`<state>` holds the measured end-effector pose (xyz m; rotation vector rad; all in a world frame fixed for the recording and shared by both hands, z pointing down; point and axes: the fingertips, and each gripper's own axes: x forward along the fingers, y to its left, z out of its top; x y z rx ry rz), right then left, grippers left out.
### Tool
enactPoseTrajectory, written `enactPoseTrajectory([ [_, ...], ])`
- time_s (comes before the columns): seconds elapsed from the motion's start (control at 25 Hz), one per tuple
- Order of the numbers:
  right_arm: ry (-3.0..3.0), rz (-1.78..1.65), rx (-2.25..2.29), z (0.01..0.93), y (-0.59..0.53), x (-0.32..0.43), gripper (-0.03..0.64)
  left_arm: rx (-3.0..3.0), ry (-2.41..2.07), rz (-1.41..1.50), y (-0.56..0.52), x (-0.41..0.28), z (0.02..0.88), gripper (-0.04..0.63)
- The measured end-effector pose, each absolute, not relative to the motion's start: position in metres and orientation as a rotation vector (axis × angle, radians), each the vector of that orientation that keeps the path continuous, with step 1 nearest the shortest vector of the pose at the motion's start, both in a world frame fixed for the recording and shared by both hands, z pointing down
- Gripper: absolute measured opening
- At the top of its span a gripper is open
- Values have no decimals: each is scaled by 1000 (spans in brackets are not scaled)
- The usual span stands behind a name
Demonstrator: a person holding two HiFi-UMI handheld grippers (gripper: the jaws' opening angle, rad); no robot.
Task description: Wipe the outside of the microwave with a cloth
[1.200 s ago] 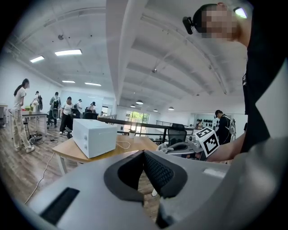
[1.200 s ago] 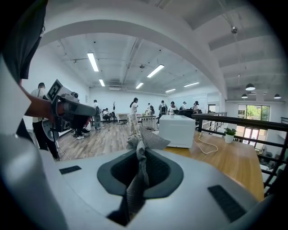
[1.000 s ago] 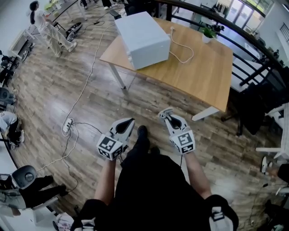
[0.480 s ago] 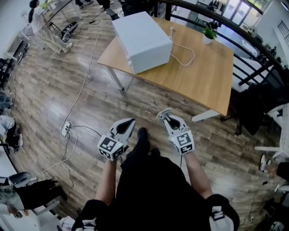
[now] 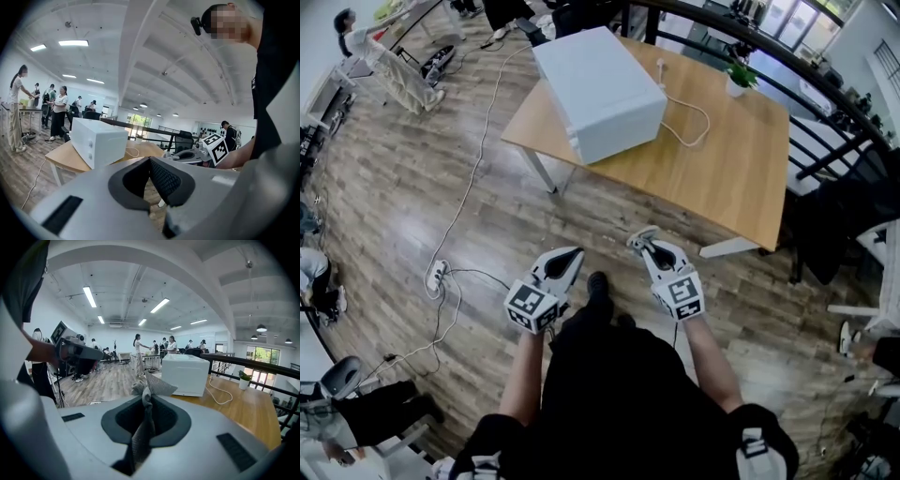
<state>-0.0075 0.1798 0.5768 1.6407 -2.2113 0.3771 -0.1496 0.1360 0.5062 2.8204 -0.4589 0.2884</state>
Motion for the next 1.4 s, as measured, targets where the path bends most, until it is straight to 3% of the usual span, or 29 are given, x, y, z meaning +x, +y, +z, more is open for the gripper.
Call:
enactPoseTrajectory([
  [0.68,-2179,351,1662,585,83,-14,29,2843,-385,291,30,-147,513,0],
  [1.4,-2128,392,1721,594,46,-23,31,2858,-347,279,-8,-161,514,0],
])
